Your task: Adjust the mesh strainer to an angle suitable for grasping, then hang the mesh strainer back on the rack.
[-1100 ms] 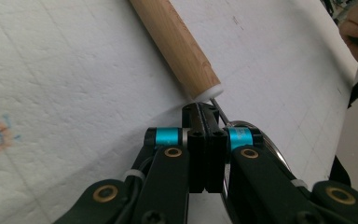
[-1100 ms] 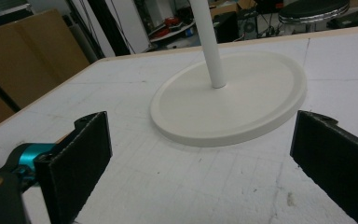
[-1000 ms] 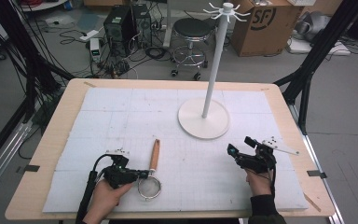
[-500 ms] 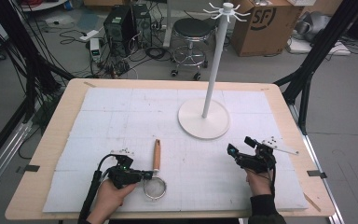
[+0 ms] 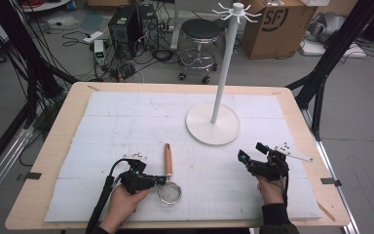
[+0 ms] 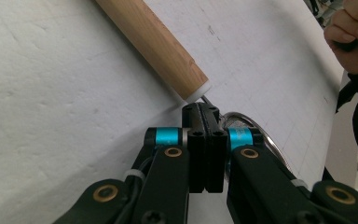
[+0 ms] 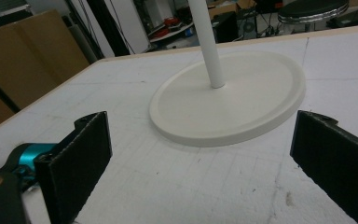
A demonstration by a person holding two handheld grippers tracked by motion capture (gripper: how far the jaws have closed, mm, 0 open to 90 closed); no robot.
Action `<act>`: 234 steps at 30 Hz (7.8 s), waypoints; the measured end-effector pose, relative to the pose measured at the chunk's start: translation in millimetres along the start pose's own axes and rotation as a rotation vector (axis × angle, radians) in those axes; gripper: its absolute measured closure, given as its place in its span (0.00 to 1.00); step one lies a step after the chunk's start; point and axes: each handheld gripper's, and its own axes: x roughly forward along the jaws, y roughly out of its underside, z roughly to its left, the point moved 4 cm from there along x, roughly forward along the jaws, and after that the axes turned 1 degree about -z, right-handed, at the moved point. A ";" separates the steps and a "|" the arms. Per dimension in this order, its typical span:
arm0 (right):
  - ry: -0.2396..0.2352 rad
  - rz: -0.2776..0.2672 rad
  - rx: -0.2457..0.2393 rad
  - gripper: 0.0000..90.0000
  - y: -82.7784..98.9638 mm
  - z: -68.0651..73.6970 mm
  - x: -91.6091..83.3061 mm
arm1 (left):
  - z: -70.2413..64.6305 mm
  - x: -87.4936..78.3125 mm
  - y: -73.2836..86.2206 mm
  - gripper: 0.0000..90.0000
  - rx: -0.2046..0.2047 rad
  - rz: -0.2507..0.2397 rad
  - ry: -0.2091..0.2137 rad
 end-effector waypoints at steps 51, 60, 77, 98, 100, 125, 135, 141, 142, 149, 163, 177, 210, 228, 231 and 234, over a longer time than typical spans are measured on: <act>-0.005 -0.019 0.023 0.05 -2.0 -2.9 -1.8 | -21.3 51.6 -26.3 1.00 0.012 0.016 0.017; -0.004 -0.021 0.023 0.05 -2.1 -3.7 -1.3 | -23.7 57.5 -29.5 1.00 0.009 0.017 0.021; -0.005 -0.029 0.028 0.05 -2.8 -4.5 -1.7 | -32.6 70.7 -33.5 1.00 0.011 0.009 0.028; -0.007 -0.021 0.027 0.05 -2.1 -5.1 -0.8 | -35.8 72.0 -35.4 1.00 0.065 0.022 -0.018; -0.008 -0.020 0.026 0.05 -2.0 -4.9 -0.9 | -35.9 71.1 -34.7 0.98 0.068 0.024 -0.023; 0.003 0.021 -0.013 0.05 2.8 -1.0 6.0 | -14.5 6.3 -25.1 0.40 0.125 -0.122 0.015; 0.006 0.033 -0.023 0.05 4.0 0.7 7.1 | -9.3 -12.9 -26.5 0.29 0.167 -0.179 0.030; 0.008 0.040 -0.031 0.05 4.8 1.5 7.9 | -4.3 -26.5 -23.9 0.28 0.165 -0.226 0.043; 0.009 0.042 -0.031 0.05 4.9 1.7 7.9 | -2.9 -28.4 -23.5 0.28 0.159 -0.230 0.046; 0.023 0.052 -0.057 0.05 6.0 3.6 8.8 | 10.7 -48.7 -23.1 0.27 0.113 -0.288 0.049; 0.019 0.064 -0.068 0.05 7.5 6.7 10.7 | 20.6 -73.8 -20.6 0.27 0.147 -0.350 0.039; -0.022 0.043 -0.067 0.05 0.4 19.0 9.6 | 21.9 -94.1 -15.4 0.24 0.215 -0.405 0.044; -0.205 0.238 -0.014 0.06 4.2 63.7 44.5 | 31.2 -98.8 -14.5 0.24 0.268 -0.463 -0.033; -0.224 0.417 0.011 0.08 4.2 85.8 69.7 | 32.0 -109.9 -19.5 0.24 0.327 -0.517 -0.070; -0.229 0.427 0.012 0.18 3.7 88.9 73.5 | 30.0 -110.0 -18.9 0.24 0.338 -0.521 -0.073; -0.219 0.444 0.009 0.17 3.5 92.0 77.4 | 28.5 -109.5 -18.4 0.24 0.346 -0.516 -0.071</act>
